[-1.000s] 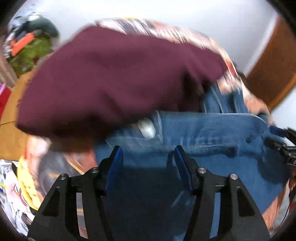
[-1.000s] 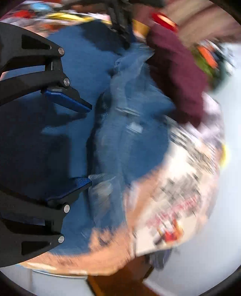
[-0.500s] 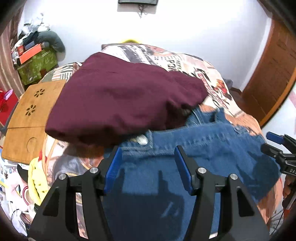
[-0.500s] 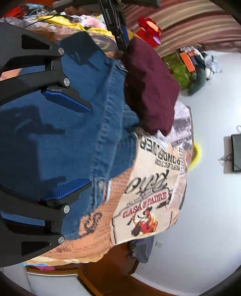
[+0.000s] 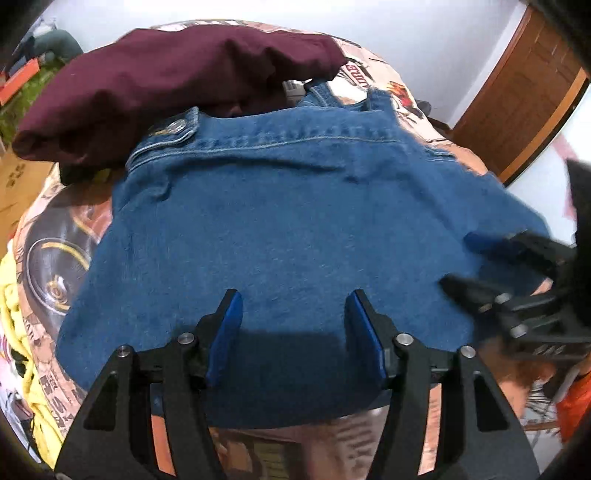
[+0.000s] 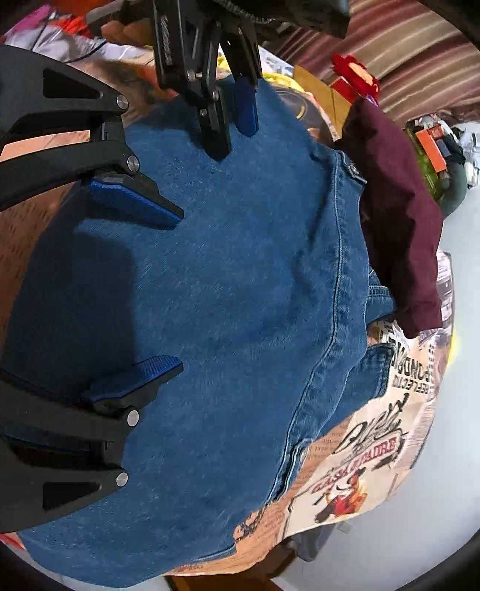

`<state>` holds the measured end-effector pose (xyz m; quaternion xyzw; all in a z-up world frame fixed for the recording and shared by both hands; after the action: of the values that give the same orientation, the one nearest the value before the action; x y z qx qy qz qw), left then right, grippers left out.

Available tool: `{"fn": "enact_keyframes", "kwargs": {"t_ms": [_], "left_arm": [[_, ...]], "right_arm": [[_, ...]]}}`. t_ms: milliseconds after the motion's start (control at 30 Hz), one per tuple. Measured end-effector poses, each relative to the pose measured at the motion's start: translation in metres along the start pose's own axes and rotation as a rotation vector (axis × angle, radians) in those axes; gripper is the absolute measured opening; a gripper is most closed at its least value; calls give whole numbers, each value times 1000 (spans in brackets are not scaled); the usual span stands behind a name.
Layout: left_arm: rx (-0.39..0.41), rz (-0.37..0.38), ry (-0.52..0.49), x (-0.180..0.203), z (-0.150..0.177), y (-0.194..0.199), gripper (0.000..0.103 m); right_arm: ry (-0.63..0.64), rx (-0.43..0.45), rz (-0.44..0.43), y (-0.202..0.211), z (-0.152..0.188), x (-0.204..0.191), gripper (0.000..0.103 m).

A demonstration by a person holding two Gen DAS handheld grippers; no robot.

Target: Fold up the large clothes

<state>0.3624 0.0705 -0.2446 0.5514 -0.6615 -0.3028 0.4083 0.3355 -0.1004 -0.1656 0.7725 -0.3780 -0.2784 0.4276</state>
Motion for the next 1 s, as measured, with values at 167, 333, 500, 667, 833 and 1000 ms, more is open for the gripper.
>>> {"fn": "enact_keyframes", "kwargs": {"t_ms": [167,333,500,667,833,1000], "left_arm": [[32,-85,25,-14,13,12,75],[47,-111,124,-47,21,27,75],[67,-168,243,-82,32,44,75],[65,-203,395,-121,50,50,75],[56,-95,553,-139,68,53,75],[32,69,663,-137,79,48,75]], "right_arm": [[-17,50,110,24,10,18,70],[-98,100,126,49,28,50,70],[-185,137,165,77,39,73,70],[-265,173,246,97,49,96,70],[-335,199,306,112,56,117,70],[-396,236,287,122,60,126,70]]}}
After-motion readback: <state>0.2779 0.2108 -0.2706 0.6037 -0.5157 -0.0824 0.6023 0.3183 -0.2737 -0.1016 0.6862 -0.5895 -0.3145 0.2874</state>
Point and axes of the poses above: each gripper's, at about its wrist camera, not at the fingertips, and y roughly against the way its jaws point, x to its right, z to its underside, the point moved 1 cm from there along -y, roughly the way its jaws point, and after that the axes turned 1 degree about y, right-handed, at the moved point
